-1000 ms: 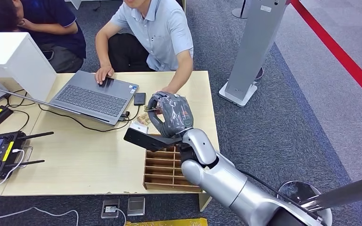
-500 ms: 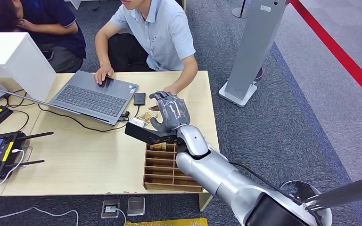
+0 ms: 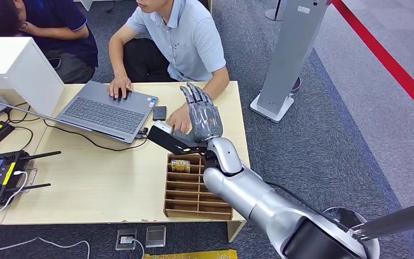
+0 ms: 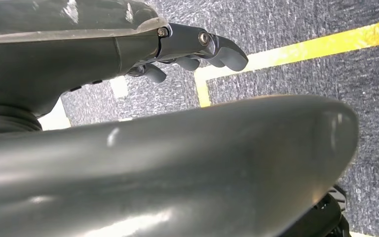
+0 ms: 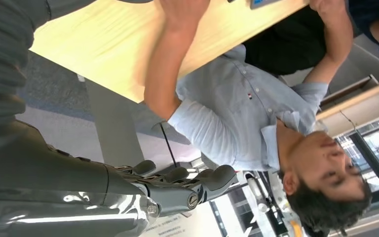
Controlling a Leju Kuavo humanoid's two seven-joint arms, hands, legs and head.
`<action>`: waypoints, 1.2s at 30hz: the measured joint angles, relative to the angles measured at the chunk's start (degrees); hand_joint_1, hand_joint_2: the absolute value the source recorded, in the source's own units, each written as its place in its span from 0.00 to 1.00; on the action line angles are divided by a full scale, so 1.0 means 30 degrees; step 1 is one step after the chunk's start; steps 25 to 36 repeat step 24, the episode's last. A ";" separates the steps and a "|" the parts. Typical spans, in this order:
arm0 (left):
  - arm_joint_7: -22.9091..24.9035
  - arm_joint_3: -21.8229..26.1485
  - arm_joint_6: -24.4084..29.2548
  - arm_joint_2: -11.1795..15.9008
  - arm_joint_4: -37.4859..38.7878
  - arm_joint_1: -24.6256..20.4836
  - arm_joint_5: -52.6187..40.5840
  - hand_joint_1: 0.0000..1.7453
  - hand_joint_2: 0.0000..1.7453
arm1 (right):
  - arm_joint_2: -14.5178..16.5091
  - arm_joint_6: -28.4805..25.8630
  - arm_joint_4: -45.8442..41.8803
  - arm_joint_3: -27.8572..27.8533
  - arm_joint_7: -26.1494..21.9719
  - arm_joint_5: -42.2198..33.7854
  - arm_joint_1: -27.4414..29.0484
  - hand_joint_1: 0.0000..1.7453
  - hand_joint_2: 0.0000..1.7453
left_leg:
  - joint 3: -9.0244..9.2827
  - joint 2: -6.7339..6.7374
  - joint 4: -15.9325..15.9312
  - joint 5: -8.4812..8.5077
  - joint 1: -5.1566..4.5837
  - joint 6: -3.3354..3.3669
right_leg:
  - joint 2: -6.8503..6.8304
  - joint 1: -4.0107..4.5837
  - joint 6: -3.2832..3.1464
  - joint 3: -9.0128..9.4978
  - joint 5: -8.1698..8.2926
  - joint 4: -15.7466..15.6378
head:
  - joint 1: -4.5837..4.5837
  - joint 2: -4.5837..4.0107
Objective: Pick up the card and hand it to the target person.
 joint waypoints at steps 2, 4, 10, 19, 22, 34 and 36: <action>0.0020 -0.0009 0.0053 0.0007 0.0000 0.0015 0.0102 0.00 0.00 | -0.0342 -0.0075 -0.0901 -0.0197 -0.0046 -0.0728 0.0097 0.00 1.00 | 0.0002 0.0000 0.0001 0.0000 0.0000 0.0000 | 0.0002 0.0000 0.0000 -0.0001 0.0000 0.0000 | 0.0007 0.0000; 0.0031 -0.0016 0.0096 0.0016 0.0000 0.0029 0.0227 0.00 0.00 | -0.0741 -0.0173 -0.2016 -0.0426 -0.0139 -0.1418 0.0347 0.00 1.00 | 0.0001 0.0000 0.0002 0.0000 0.0000 0.0000 | 0.0005 0.0000 0.0000 -0.0003 0.0000 -0.0001 | 0.0007 0.0000; 0.0024 -0.0022 0.0209 0.0042 0.0000 0.0075 0.0537 0.00 0.00 | -0.2132 -0.0218 -0.6159 -0.1253 -0.0701 -0.3544 0.1834 0.00 1.00 | -0.0001 -0.0001 0.0002 -0.0002 0.0000 0.0001 | 0.0008 0.0000 0.0000 -0.0009 0.0000 -0.0004 | 0.0013 0.0000; -0.0009 -0.0022 0.0242 0.0071 0.0000 0.0121 0.0754 0.00 0.00 | -0.3910 0.0462 -1.1955 -0.2371 -0.2723 -0.6254 0.5077 0.00 1.00 | 0.0000 -0.0001 0.0001 -0.0003 0.0000 0.0001 | 0.0009 0.0000 0.0000 -0.0010 0.0000 -0.0007 | -0.0004 0.0000; -0.0014 -0.0022 0.0260 0.0073 0.0000 0.0128 0.0856 0.00 0.00 | -0.4364 0.0951 -1.3403 -0.2710 -0.4157 -0.7478 0.6392 0.00 1.00 | -0.0001 -0.0002 0.0001 -0.0004 0.0000 0.0002 | 0.0008 0.0000 0.0000 -0.0010 0.0000 -0.0008 | 0.0005 0.0000; -0.0028 -0.0019 0.0273 0.0076 0.0000 0.0134 0.0911 0.00 0.00 | -0.4589 0.1168 -1.4062 -0.2854 -0.4734 -0.7907 0.7077 0.00 1.00 | -0.0002 -0.0002 0.0001 -0.0005 0.0000 0.0003 | 0.0008 0.0000 0.0000 -0.0011 0.0000 -0.0009 | 0.0007 0.0000; -0.0028 -0.0019 0.0273 0.0076 0.0000 0.0134 0.0911 0.00 0.00 | -0.4589 0.1168 -1.4062 -0.2854 -0.4734 -0.7907 0.7077 0.00 1.00 | -0.0002 -0.0002 0.0001 -0.0005 0.0000 0.0003 | 0.0008 0.0000 0.0000 -0.0011 0.0000 -0.0009 | 0.0007 0.0000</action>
